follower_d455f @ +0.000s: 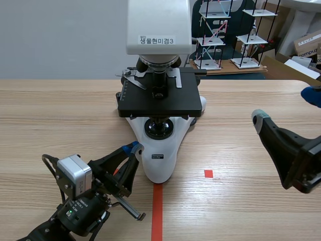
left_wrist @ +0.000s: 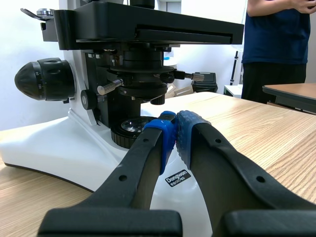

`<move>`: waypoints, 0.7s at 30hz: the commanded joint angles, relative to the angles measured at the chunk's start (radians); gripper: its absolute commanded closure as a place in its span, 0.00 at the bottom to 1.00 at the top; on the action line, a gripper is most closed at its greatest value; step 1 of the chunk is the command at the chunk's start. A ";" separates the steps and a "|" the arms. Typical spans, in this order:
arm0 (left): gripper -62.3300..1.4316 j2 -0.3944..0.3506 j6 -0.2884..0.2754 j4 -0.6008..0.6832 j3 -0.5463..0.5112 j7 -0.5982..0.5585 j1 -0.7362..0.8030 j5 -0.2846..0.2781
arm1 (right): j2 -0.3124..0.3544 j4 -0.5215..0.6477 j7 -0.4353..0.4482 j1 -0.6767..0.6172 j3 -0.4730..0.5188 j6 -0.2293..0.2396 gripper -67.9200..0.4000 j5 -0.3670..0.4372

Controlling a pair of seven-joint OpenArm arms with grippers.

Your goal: Return to the home posture

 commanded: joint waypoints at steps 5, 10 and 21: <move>0.93 -0.003 0.002 0.014 -0.005 -0.014 -0.005 -0.002 | 0.002 0.006 0.014 0.009 0.002 0.000 0.17 0.011; 0.93 -0.003 0.002 0.014 -0.005 -0.014 -0.005 -0.002 | 0.002 0.006 0.014 0.009 0.002 -0.001 0.17 0.011; 0.93 -0.003 0.002 0.014 -0.005 -0.013 -0.005 -0.002 | 0.002 0.006 0.014 0.009 0.002 -0.026 0.17 0.011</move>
